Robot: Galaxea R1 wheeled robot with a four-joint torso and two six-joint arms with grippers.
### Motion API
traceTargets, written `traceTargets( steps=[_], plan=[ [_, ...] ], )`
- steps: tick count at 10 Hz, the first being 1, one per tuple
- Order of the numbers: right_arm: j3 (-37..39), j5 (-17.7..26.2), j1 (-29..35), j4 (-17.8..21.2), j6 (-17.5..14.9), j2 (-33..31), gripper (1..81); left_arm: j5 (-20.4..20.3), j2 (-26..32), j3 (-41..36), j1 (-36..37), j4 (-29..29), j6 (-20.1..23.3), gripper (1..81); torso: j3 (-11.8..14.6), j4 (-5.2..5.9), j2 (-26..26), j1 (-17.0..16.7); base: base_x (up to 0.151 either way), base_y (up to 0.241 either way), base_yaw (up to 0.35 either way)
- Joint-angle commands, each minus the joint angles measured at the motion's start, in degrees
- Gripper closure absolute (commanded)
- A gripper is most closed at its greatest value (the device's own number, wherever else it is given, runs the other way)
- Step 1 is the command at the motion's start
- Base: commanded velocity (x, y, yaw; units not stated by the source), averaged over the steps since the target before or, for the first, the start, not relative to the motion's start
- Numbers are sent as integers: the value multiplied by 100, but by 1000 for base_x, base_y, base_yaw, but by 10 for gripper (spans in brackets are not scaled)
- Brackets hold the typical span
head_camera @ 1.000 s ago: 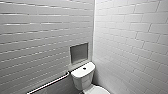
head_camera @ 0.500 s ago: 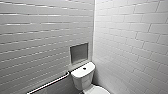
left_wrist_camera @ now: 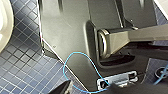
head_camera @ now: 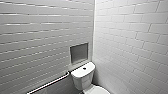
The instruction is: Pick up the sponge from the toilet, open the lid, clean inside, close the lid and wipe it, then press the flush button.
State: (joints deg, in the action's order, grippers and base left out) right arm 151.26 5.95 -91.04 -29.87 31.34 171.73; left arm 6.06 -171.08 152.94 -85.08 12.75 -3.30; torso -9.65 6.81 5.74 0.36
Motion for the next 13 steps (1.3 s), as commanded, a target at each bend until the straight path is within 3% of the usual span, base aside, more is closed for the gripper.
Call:
traceTargets(
  steps=[1, 2, 3, 6, 9, 13],
  plan=[
    [-18, 293, 441, 3079, -3156, 57, 811, 80, -58, 96, 312, -133, -13, 10, 0, 0, 0, 0, 0, 0, 0],
    [-10, 302, 485, 3697, -3652, 57, 811, 71, -58, 78, 312, -133, -12, 10, 0, 0, 0, 0, 0, 0, 0],
    [-1, 310, 555, 3883, -3748, 66, 811, 71, -58, 61, 320, -133, -12, 10, 0, 0, 0, 0, 0, 0, 0],
    [-183, 250, 573, 3945, -3697, -135, 811, -77, 81, -316, 320, -123, 5, 10, 0, 0, 0, 0, 0, 0, 0],
    [-1864, -147, 529, 3901, -3767, -989, 811, -166, 689, -1372, 312, -133, -12, 10, 0, 0, 0, 0, 0, 0, 0],
    [-2040, -129, 520, 3962, -3759, -1042, 811, -175, 821, -1583, 312, -124, -12, 10, 0, 0, 0, 0, 0, 0, 0]
  ],
)
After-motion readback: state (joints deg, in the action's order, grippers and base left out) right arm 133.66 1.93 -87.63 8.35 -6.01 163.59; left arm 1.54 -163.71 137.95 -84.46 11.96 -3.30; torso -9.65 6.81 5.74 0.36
